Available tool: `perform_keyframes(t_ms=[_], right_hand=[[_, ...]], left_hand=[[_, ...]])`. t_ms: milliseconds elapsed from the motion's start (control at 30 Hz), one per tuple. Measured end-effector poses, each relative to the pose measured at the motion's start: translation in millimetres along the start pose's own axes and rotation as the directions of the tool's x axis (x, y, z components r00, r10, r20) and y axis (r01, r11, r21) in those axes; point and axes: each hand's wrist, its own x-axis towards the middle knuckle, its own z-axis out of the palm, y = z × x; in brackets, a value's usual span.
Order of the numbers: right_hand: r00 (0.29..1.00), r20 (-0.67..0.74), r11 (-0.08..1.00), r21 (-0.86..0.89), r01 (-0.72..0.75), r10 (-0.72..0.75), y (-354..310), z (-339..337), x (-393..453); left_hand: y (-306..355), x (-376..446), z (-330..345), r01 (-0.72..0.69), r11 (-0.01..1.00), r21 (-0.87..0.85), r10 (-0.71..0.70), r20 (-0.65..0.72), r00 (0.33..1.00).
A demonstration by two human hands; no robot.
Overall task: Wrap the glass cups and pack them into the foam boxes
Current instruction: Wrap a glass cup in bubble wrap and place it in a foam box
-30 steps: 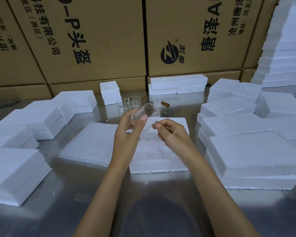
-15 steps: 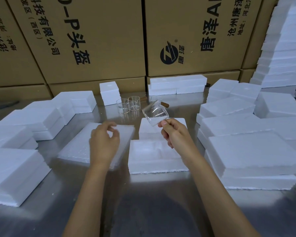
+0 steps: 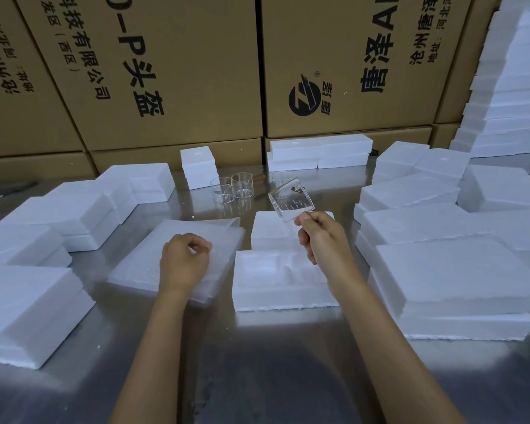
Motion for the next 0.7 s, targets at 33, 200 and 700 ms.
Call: perform_keyframes(t_ms=[33,200,700], right_hand=[[1.000,0.006,1.000,0.000,-0.001,0.001,-0.2,0.4,-0.3],[0.993,0.120,0.994,0.105,-0.007,-0.006,-4.0,4.3,-4.8],[0.902,0.222,0.755,-0.495,0.431,-0.370,11.6,20.9,-18.2]], left_hand=[[2.3,0.6,-1.9,0.023,0.995,-0.093,-0.025,-0.017,1.000],[10.6,-0.9,-9.6,0.128,0.900,-0.416,-0.129,0.025,0.991],[44.0,-22.8,-19.3,-0.139,0.799,-0.586,0.175,0.004,0.985]])
